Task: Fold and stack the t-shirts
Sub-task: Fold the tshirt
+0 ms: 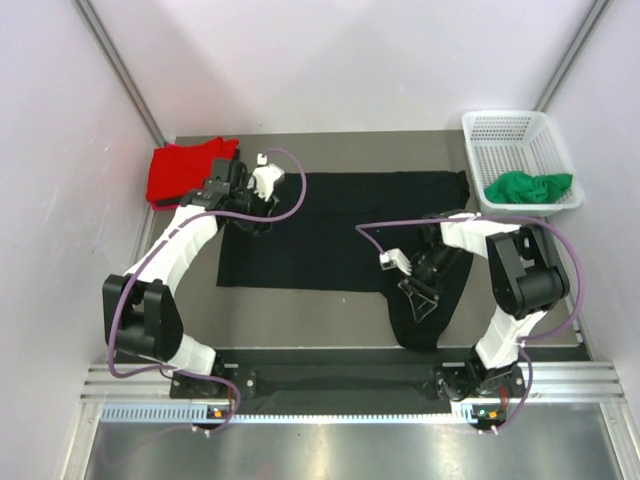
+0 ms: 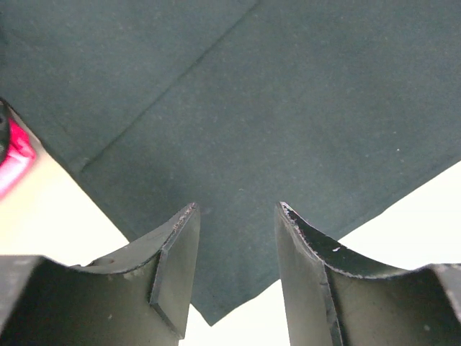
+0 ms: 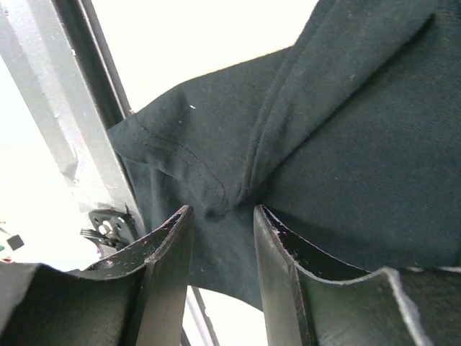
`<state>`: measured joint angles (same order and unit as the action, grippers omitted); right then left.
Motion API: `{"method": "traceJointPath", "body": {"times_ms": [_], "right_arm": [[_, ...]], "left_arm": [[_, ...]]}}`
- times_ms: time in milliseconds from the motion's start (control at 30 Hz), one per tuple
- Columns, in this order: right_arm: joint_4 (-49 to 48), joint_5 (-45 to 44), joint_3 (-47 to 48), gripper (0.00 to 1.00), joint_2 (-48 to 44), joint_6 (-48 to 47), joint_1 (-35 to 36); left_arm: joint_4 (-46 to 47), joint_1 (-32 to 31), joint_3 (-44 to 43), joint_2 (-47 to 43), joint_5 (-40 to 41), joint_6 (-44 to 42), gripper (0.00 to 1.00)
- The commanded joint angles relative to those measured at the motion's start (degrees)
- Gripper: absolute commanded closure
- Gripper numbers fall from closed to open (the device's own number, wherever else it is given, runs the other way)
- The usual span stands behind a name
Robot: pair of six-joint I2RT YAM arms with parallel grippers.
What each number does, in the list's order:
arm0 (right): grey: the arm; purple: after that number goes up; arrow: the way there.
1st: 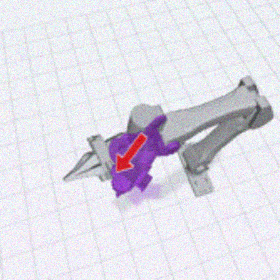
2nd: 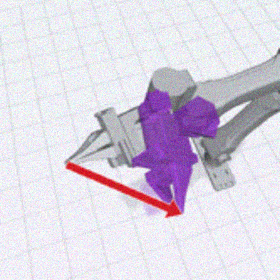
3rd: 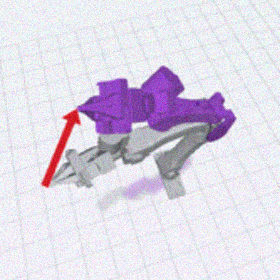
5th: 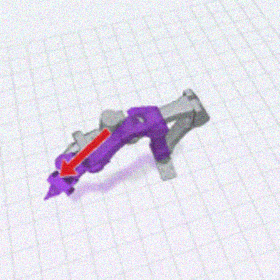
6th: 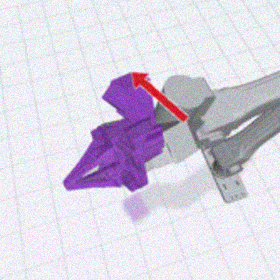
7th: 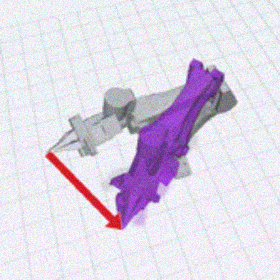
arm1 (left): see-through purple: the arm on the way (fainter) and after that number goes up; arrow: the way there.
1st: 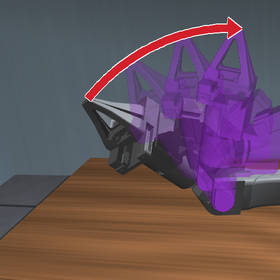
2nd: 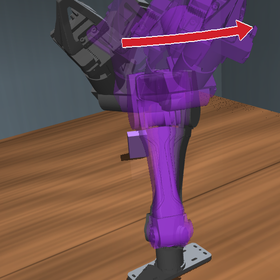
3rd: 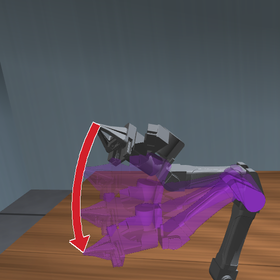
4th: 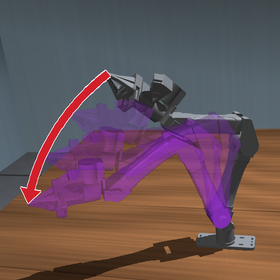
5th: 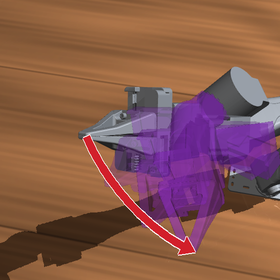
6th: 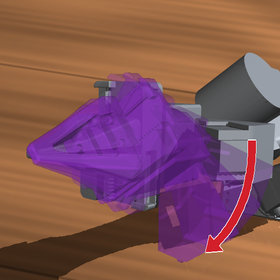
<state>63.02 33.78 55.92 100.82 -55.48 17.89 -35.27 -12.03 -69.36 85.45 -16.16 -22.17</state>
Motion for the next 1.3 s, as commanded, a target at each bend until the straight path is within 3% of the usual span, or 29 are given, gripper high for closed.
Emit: {"method": "traceJointPath", "body": {"times_ms": [0,200,500,833,933,967,1000,1033,1067,1267], "right_arm": [[-0.9,0.8,-0.1,0.60,1.8,-2.2,1.4],[-0.1,0.8,0.0,0.66,3.9,-3.0,2.8],[0.7,1.1,2.1,0.96,2.6,-1.8,3.6],[5.4,5.6,13.4,0.98,-1.3,2.2,11.7],[6.1,6.8,15.7,0.93,0.8,2.8,15.2],[6.3,7.0,16.3,0.76,1.5,2.9,16.0],[7.5,7.2,16.5,0.67,2.2,2.2,16.9],[8.2,7.6,16.5,0.50,2.1,1.6,16.9],[8.7,7.6,15.9,0.43,1.7,1.2,16.8],[4.9,-1.1,8.5,0.51,-11.7,0.4,14.1]], "left_arm": [[2.1,0.6,-2.5,-0.5,0.6,-1.3,0.49],[2.7,0.9,-2.7,-0.2,1.0,-1.3,0.49],[3.4,1.3,-2.5,-0.3,1.3,-1.4,0.49],[3.9,1.5,-3.0,-0.5,2.7,-2.3,0.49],[3.8,1.6,-3.4,-0.3,3.2,-2.8,0.49],[3.6,1.7,-3.8,-0.3,3.3,-2.9,0.48],[3.5,1.7,-3.9,-0.3,3.5,-3.0,0.48],[3.3,1.7,-4.1,-0.2,4.0,-3.7,0.48],[3.4,1.7,-4.4,-0.3,4.3,-3.8,0.48],[3.8,1.9,-4.6,0.1,4.9,-4.5,0.48]]}}
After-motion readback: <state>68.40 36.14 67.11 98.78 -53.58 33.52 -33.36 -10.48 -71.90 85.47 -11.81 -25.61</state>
